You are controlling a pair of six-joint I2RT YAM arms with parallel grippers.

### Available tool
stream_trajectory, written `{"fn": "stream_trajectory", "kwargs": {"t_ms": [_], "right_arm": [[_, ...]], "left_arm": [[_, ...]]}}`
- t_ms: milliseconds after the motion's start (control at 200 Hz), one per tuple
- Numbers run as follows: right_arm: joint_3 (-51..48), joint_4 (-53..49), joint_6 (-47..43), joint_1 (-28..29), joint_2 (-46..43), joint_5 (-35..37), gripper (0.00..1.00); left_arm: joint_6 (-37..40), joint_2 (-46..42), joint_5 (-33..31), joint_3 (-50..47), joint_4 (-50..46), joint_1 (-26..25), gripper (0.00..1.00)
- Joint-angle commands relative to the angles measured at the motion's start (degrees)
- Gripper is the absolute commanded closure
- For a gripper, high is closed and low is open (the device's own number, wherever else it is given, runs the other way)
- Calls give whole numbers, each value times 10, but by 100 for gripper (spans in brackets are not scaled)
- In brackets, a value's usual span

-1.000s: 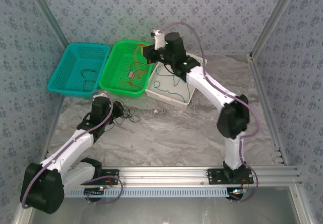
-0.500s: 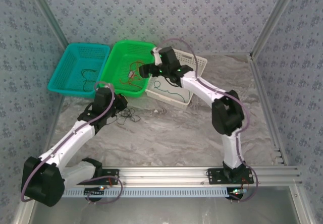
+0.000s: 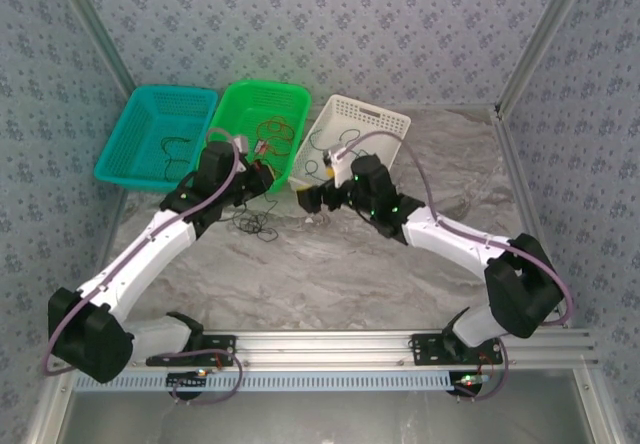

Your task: Untangle the cables

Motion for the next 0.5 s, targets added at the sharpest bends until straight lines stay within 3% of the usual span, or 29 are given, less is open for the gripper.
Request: {"fn": "stream_trajectory", "kwargs": {"t_ms": [0, 165, 335, 495], "right_arm": [[-41, 115, 28, 17, -19, -16, 0], [-73, 202, 49, 46, -18, -19, 0], [-72, 258, 70, 69, 23, 29, 2], [-45, 309, 60, 85, 75, 54, 9]], "left_arm": [[17, 15, 18, 60, -38, -14, 100], [21, 41, 23, 101, -56, -28, 100], [14, 63, 38, 121, -57, -29, 100], [9, 73, 52, 124, -54, -28, 100]]}}
